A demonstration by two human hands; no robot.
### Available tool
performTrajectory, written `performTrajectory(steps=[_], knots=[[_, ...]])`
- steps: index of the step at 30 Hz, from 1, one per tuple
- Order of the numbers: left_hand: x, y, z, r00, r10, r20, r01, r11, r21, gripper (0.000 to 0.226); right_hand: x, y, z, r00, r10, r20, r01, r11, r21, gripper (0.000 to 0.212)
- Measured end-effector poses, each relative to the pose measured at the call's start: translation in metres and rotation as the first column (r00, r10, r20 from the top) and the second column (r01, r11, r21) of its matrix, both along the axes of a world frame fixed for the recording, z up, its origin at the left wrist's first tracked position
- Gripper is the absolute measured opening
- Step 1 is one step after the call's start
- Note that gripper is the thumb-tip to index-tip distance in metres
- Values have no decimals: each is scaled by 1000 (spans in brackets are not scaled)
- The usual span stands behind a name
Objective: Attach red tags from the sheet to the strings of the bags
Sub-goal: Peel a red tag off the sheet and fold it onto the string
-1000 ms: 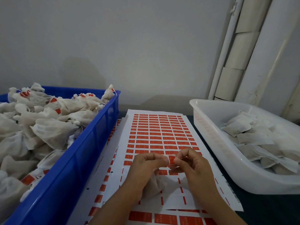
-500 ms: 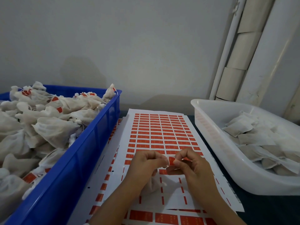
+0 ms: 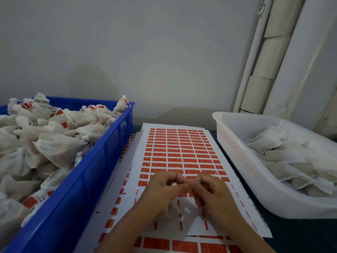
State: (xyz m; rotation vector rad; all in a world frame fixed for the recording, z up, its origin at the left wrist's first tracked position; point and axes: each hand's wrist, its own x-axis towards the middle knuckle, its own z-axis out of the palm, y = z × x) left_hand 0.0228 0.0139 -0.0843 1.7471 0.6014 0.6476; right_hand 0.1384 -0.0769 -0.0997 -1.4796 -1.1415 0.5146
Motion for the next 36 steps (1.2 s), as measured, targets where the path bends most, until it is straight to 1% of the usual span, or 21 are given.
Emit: performTrajectory(steps=[3,5,9,11,13,14,16,17,18,19,21,25,28,30,32,34,36], knots=[[0,2,-2,1000,5,-20,-5,1000,1,19,1,0,1,991,-47,127,42,998,40,23],[0,3,-3,1000,-9,-16,9,1000,10,19,1,0,2,986,-53,158,43,997,67,22],[0,2,-2,998,-62,11,62,998,-26,20,-2,2,1,975,-74,210,50,992,117,27],[0,1,-1,998,-59,22,61,995,-82,29,0,2,-1,971,-116,209,91,988,126,22],[-1,2,-1,998,-25,51,34,983,-179,35,3,2,-3,968,-166,189,144,982,125,25],[0,1,-1,998,-27,57,37,984,-173,31,4,2,-4,968,-171,182,149,980,130,25],[3,-1,-5,999,-33,16,33,999,-8,12,4,2,-6,970,-149,192,125,983,132,23],[3,-1,-7,1000,-29,-12,29,997,75,8,4,3,-7,971,-138,198,116,986,119,24],[3,-1,-8,1000,-15,-27,19,992,125,8,5,3,-8,974,-132,186,114,988,105,25],[4,0,-9,1000,-4,-22,7,990,141,10,5,4,-7,980,-127,153,113,989,93,25],[3,1,-10,1000,3,-22,0,992,125,13,4,5,-7,992,-107,60,102,992,81,29],[6,3,-13,999,46,8,-47,992,116,14,1,6,-6,996,-17,-93,18,1000,14,38],[6,4,-15,996,82,31,-84,994,76,16,2,7,-7,982,-21,-188,15,999,-30,39],[5,6,-16,996,78,33,-80,994,79,17,3,6,-6,988,-16,-156,12,1000,-23,31],[4,7,-17,997,65,30,-68,993,97,18,3,6,-7,997,3,-74,-4,1000,-6,23],[4,7,-17,998,57,21,-59,992,108,18,4,7,-9,1000,-23,-8,23,1000,-12,22],[3,7,-17,999,50,-16,-48,990,130,13,4,7,-12,998,-60,-4,59,998,-34,22]])
